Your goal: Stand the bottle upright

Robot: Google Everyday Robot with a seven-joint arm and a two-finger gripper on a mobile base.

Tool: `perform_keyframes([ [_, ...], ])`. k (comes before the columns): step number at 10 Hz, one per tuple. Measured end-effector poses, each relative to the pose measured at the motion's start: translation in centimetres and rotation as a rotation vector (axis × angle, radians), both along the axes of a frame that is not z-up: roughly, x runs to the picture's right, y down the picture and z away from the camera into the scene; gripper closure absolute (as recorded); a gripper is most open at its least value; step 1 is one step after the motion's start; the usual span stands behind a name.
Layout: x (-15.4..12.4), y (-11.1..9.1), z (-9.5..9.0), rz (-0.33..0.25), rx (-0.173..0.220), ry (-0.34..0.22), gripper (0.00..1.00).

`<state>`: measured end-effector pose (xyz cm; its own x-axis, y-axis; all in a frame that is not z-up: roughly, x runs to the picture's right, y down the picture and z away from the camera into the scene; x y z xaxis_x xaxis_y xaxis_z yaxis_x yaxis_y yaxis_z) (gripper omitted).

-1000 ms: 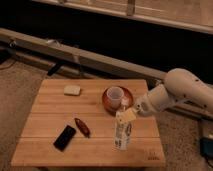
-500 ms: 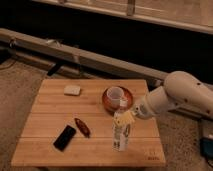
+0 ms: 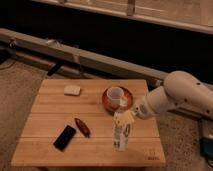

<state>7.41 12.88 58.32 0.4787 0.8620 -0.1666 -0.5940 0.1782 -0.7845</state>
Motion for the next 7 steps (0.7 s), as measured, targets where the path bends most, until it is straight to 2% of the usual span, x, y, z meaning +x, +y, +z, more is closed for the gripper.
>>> perform_keyframes([
  [2,-0.01,0.06,0.06,0.000,-0.002,-0.001,0.84],
  [4,0.01,0.05,0.06,0.001,-0.002,-0.001,0.66],
  [5,0.03,0.06,0.07,0.001,-0.002,0.000,0.52],
  [7,0.04,0.05,0.07,0.001,-0.002,0.000,0.36],
])
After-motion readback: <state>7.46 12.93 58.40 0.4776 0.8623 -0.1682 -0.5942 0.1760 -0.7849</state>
